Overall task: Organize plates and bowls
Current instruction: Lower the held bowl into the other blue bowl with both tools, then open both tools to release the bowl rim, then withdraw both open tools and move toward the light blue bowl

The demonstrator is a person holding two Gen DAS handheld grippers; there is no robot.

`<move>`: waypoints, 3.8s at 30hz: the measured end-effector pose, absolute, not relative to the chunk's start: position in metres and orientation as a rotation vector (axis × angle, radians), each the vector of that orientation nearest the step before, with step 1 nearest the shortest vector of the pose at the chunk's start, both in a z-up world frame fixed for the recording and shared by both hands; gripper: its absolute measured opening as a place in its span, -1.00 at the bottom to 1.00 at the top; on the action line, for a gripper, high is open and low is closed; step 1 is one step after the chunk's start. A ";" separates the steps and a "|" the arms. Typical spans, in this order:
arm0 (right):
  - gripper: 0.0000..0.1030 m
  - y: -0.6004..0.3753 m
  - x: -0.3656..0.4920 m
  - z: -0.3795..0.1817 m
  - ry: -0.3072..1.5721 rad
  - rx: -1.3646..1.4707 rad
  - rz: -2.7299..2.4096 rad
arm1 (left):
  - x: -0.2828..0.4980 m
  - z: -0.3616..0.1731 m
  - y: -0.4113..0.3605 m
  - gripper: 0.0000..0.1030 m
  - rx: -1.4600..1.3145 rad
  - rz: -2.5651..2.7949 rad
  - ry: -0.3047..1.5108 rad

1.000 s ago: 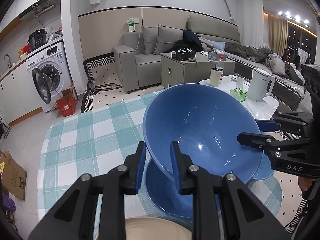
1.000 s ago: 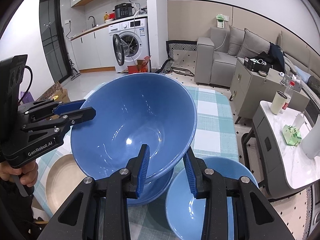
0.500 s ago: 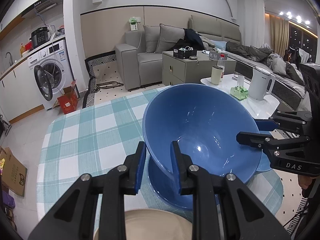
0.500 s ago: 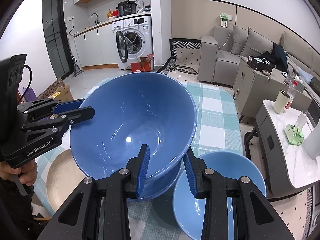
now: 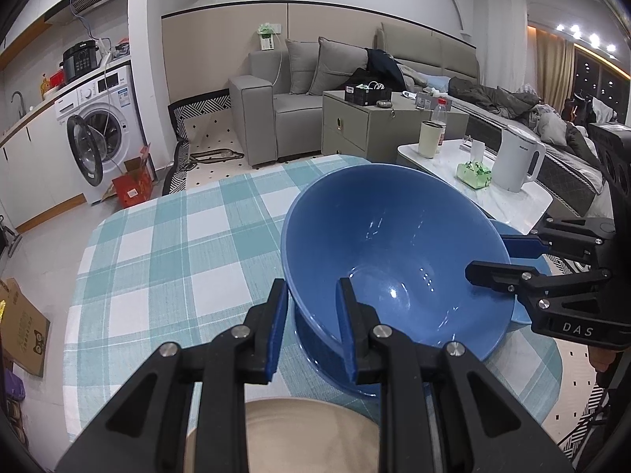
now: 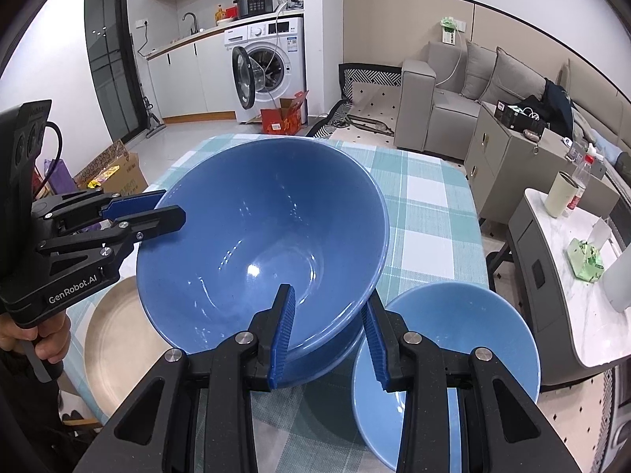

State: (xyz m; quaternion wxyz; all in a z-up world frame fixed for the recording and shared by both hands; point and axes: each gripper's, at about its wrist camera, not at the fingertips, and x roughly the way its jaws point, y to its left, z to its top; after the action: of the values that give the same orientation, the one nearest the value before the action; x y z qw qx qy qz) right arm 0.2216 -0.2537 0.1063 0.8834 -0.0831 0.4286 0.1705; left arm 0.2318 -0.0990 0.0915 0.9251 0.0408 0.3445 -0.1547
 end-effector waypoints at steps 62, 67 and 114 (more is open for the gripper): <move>-0.16 -0.233 0.218 0.055 0.956 -0.346 0.299 | 0.237 0.041 -0.104 -0.44 0.136 -0.315 0.832; 0.05 -0.231 0.215 0.056 0.946 -0.349 0.306 | 0.236 0.040 -0.105 -0.38 0.131 -0.328 0.839; 0.99 -0.308 0.147 0.123 0.780 -0.050 0.235 | 0.209 0.091 -0.138 0.69 0.116 -0.427 0.693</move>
State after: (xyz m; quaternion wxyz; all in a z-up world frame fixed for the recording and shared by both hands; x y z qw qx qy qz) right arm 0.1475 -0.3082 0.1226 0.9179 -0.0244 0.3793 0.1141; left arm 0.2086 -0.1379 0.0914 0.9167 0.0562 0.3368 -0.2075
